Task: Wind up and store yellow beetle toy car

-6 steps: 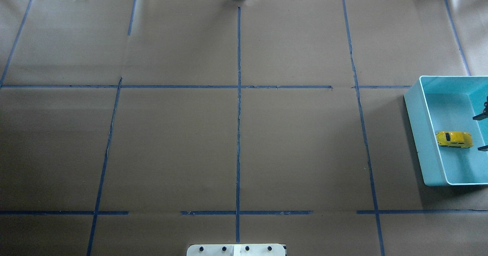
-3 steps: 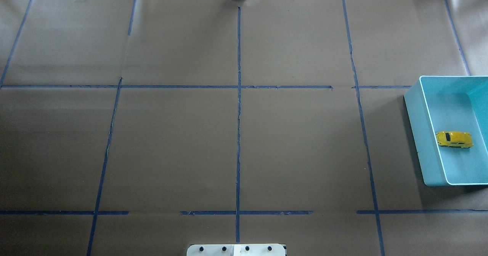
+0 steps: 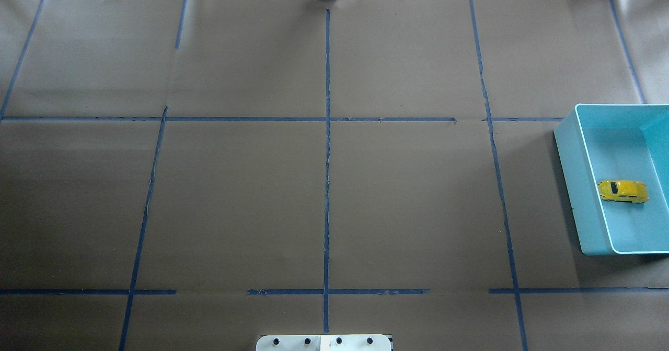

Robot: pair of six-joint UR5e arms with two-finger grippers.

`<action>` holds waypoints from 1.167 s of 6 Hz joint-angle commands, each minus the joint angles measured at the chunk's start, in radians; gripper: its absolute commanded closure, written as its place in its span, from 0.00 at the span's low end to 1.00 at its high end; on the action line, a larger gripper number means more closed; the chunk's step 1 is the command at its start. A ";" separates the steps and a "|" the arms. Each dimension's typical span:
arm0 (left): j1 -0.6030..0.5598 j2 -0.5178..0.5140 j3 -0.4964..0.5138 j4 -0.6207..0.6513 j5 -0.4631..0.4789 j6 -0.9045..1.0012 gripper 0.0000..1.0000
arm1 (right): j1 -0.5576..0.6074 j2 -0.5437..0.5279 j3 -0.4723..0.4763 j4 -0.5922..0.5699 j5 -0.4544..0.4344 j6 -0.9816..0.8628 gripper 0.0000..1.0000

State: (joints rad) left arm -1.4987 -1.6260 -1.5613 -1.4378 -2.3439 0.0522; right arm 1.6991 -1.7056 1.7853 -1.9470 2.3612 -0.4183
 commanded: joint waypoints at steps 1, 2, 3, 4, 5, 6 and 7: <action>0.000 0.000 0.001 -0.001 0.000 0.000 0.00 | 0.053 -0.012 -0.010 -0.015 -0.014 0.165 0.00; 0.000 0.000 0.001 -0.001 0.000 0.000 0.00 | 0.092 -0.002 -0.009 -0.013 -0.032 0.249 0.00; 0.000 0.000 0.000 -0.001 0.000 0.000 0.00 | 0.096 -0.017 -0.017 0.091 -0.036 0.266 0.00; 0.000 0.000 0.000 -0.001 0.000 0.000 0.00 | 0.096 -0.044 -0.021 0.205 -0.039 0.266 0.00; 0.000 0.000 0.001 -0.001 0.000 0.000 0.00 | 0.094 -0.043 -0.074 0.320 -0.043 0.268 0.00; 0.000 0.000 0.001 -0.001 0.000 0.000 0.00 | 0.094 -0.048 -0.098 0.389 -0.034 0.259 0.00; 0.000 0.000 0.001 -0.001 0.000 0.000 0.00 | 0.094 -0.048 -0.093 0.384 -0.031 0.254 0.00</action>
State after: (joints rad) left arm -1.4987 -1.6260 -1.5602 -1.4389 -2.3439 0.0521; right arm 1.7933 -1.7518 1.6983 -1.5868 2.3261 -0.1589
